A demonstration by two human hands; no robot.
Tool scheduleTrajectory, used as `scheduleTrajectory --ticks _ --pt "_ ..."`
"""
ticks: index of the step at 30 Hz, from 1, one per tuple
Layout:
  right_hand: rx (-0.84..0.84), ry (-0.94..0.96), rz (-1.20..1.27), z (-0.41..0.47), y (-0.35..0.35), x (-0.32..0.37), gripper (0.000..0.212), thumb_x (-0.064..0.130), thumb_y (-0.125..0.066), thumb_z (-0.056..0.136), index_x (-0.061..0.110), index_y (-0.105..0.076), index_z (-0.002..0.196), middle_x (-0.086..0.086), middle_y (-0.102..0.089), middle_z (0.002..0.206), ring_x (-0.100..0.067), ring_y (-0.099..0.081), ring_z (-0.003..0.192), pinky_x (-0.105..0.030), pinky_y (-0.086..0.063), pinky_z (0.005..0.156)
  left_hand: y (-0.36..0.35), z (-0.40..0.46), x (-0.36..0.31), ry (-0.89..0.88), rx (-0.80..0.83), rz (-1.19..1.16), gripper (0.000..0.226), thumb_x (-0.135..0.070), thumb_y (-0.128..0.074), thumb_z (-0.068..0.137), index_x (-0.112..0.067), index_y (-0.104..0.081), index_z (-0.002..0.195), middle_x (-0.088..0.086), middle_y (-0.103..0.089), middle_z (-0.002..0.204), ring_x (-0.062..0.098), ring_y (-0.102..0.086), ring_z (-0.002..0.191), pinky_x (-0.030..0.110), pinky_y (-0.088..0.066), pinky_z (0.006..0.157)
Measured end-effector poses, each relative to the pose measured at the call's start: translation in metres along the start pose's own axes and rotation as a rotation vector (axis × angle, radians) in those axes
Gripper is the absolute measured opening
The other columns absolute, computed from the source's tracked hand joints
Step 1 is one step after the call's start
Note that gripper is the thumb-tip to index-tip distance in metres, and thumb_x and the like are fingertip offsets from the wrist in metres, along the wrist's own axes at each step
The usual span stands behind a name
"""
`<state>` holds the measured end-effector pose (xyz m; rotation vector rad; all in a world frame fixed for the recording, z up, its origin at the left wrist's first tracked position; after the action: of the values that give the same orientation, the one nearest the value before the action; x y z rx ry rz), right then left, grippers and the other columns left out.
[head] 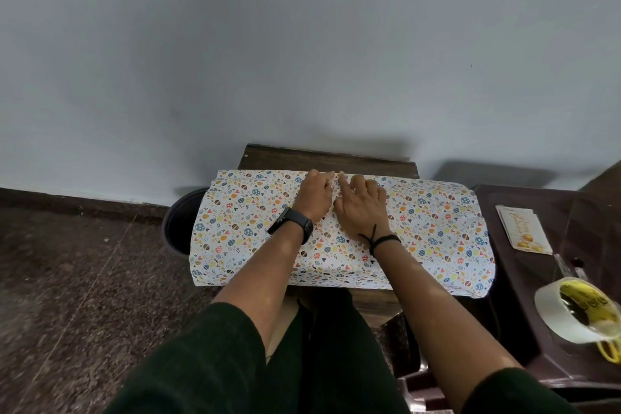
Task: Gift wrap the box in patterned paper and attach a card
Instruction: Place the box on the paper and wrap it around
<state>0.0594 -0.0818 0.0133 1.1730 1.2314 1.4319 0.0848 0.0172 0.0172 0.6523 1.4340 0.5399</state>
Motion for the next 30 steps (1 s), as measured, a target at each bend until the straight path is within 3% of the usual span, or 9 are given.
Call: scheduleTrajectory --ticks 3,6,9,11,14,17,19,21,30 --pt "0.032 -0.021 0.042 0.006 0.003 -0.002 0.058 0.038 -0.024 0.098 0.012 -0.015 0.149 -0.009 -0.036 0.136 -0.028 -0.035 0.122 -0.043 -0.025 0.104 0.001 -0.001 -0.001 -0.008 0.009 0.018 0.043 -0.008 -0.045 0.097 -0.009 -0.044 0.140 0.014 -0.047 0.126 0.023 -0.049 0.115 0.028 -0.041 0.098" --pt "0.008 -0.006 0.102 0.002 0.009 -0.005 0.057 0.040 -0.030 0.099 0.014 -0.019 0.149 -0.008 -0.038 0.135 -0.026 -0.036 0.121 -0.040 -0.028 0.102 0.001 -0.006 -0.004 -0.049 0.007 0.019 0.042 -0.006 -0.047 0.096 -0.014 -0.047 0.137 0.012 -0.046 0.122 0.021 -0.052 0.104 0.025 -0.045 0.087" --pt "0.021 0.049 0.075 -0.012 0.004 -0.004 0.055 0.042 -0.025 0.097 0.015 -0.028 0.145 -0.007 -0.037 0.135 -0.025 -0.035 0.121 -0.038 -0.028 0.103 -0.002 -0.011 -0.007 -0.109 -0.003 0.064 0.038 -0.002 -0.044 0.096 -0.014 -0.055 0.130 0.010 -0.044 0.114 0.019 -0.052 0.096 0.023 -0.045 0.079" --pt "0.044 0.035 0.062 -0.016 0.004 -0.001 0.070 0.047 -0.008 0.088 0.012 -0.028 0.145 -0.008 -0.035 0.137 -0.025 -0.033 0.121 -0.038 -0.028 0.103 -0.006 -0.013 -0.008 -0.159 -0.012 0.142 0.039 -0.003 -0.044 0.097 -0.014 -0.053 0.133 0.009 -0.044 0.107 0.021 -0.049 0.089 0.026 -0.046 0.076" --pt "0.050 -0.005 0.065 -0.007 0.007 -0.001 0.076 0.044 -0.001 0.083 0.009 -0.024 0.146 -0.009 -0.033 0.138 -0.026 -0.032 0.123 -0.037 -0.026 0.104 -0.010 -0.016 -0.010 -0.169 -0.026 0.263 0.032 -0.018 -0.044 0.099 -0.012 -0.053 0.130 0.004 -0.043 0.100 0.017 -0.044 0.081 0.024 -0.039 0.067" --pt "0.063 0.004 0.090 -0.009 0.005 -0.004 0.062 0.041 -0.012 0.095 0.010 -0.020 0.148 -0.010 -0.031 0.140 -0.026 -0.031 0.125 -0.038 -0.027 0.108 -0.018 -0.022 -0.019 -0.216 -0.001 0.465 0.036 -0.018 -0.044 0.098 -0.010 -0.044 0.133 0.009 -0.044 0.124 0.023 -0.046 0.103 0.030 -0.039 0.084" --pt "0.071 0.044 0.104 -0.018 0.004 -0.005 0.072 0.048 -0.003 0.089 0.013 -0.021 0.148 -0.008 -0.030 0.143 -0.026 -0.030 0.128 -0.040 -0.026 0.111 -0.020 -0.027 -0.024 -0.226 -0.007 0.536 0.044 -0.016 -0.045 0.096 -0.008 -0.036 0.138 0.009 -0.037 0.135 0.025 -0.040 0.115 0.032 -0.036 0.094" --pt "0.096 0.052 0.110 -0.023 0.001 -0.005 0.077 0.048 0.003 0.084 0.014 -0.020 0.149 -0.007 -0.025 0.149 -0.026 -0.025 0.134 -0.040 -0.021 0.115 -0.021 -0.029 -0.023 -0.217 -0.018 0.620 0.050 -0.017 -0.044 0.097 -0.006 -0.027 0.143 0.008 -0.031 0.141 0.025 -0.036 0.120 0.033 -0.034 0.100" --pt "0.158 0.068 0.058 -0.026 0.001 -0.002 0.056 0.036 -0.016 0.101 0.011 -0.009 0.151 -0.007 -0.014 0.155 -0.023 -0.013 0.142 -0.037 -0.008 0.119 -0.009 -0.031 -0.008 -0.133 0.102 0.795 0.054 -0.035 -0.026 0.101 -0.020 -0.011 0.151 0.006 -0.013 0.157 0.031 -0.009 0.144 0.053 -0.009 0.115"
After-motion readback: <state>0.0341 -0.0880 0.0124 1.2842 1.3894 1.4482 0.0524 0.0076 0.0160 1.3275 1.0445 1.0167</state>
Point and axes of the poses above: each hand's wrist, its own z-axis towards the middle knuckle, its own y-axis out of the back of the hand, x = y × z, the point moved 7 cm from there along z, towards the middle knuckle
